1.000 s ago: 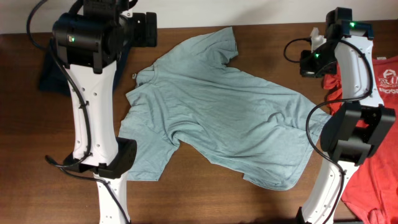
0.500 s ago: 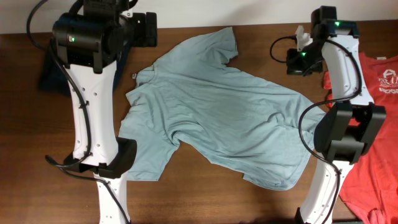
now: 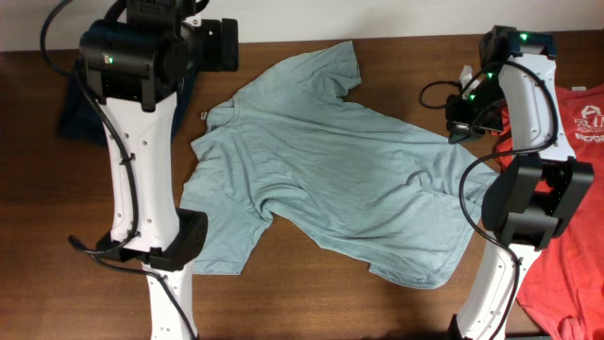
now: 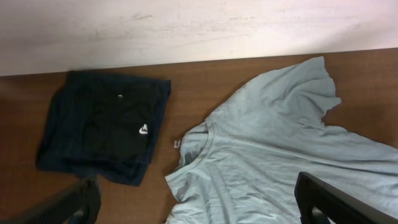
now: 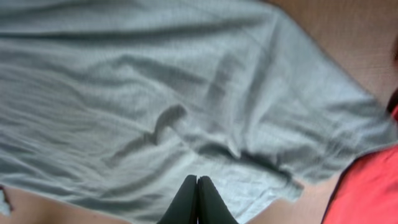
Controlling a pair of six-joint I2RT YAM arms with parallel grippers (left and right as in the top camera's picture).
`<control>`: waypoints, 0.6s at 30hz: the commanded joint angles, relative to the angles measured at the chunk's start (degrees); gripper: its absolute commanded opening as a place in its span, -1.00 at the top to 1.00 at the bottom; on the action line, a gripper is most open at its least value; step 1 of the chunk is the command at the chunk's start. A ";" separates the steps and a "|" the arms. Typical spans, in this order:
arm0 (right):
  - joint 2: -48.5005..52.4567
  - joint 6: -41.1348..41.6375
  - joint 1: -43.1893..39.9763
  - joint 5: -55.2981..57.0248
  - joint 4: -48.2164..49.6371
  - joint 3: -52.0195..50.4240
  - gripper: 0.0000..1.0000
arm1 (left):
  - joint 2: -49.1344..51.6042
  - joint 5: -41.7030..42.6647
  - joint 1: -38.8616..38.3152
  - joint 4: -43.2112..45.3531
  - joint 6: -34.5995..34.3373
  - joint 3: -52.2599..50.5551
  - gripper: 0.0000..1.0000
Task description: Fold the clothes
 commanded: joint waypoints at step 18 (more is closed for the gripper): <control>2.38 0.90 0.96 0.61 1.84 -0.74 0.92 | 0.20 -0.61 -0.02 -0.02 0.26 -0.11 -0.98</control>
